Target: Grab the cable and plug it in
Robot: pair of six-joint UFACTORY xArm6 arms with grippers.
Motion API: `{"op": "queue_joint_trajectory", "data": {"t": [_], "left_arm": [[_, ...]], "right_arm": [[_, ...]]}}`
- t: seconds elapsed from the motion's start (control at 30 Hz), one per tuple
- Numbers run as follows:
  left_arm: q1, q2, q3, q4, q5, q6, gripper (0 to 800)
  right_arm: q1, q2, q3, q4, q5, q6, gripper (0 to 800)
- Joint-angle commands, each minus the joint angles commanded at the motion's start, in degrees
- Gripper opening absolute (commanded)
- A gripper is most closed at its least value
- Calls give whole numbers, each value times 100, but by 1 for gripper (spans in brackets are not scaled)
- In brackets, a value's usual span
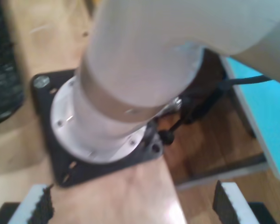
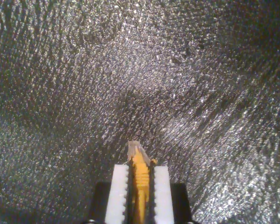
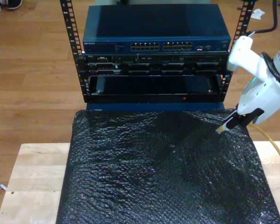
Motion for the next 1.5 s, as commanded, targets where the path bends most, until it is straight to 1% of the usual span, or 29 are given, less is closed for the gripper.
{"op": "queue_joint_trajectory", "data": {"t": [0.1, 0.27, 0.37, 0.5, 0.57, 0.77, 0.87, 0.97, 1.17, 1.27, 1.5], "left_arm": [[281, 0, 211, 88, -255, 325, 799], [870, 0, 659, 105, -1064, 615, 798], [1116, 0, 747, 105, -1231, 853, 799], [1222, 0, 949, 114, -1248, 1011, 799], [1248, 0, 1046, 132, -1345, 1064, 798], [1284, 0, 1301, 132, -1890, 1081, 799], [1512, 0, 1407, 167, -2092, 1134, 798], [1749, 0, 1538, 176, -2453, 1301, 798], [2224, -44, 1952, 176, -3358, 1574, 800], [2356, -53, 2066, 176, -3569, 1644, 800], [2365, -53, 2409, 132, -4149, 1653, 800]], "right_arm": [[0, 0, 9, 9, 0, -9, 0], [0, 0, 9, 0, 0, -9, 0], [0, 0, 9, 0, 0, -9, 0], [0, 0, 9, 0, 0, -9, 0], [-9, 0, 9, 0, 0, -9, 0], [-9, 0, 53, -62, 9, -9, 0], [-9, 0, 53, -97, 9, -9, 0], [0, 0, 97, -97, 9, -9, 0], [-9, 0, 141, -97, -9, -9, 0], [-9, 0, 149, -105, -9, -9, 0], [0, 0, 149, -97, -18, -18, 0]]}}
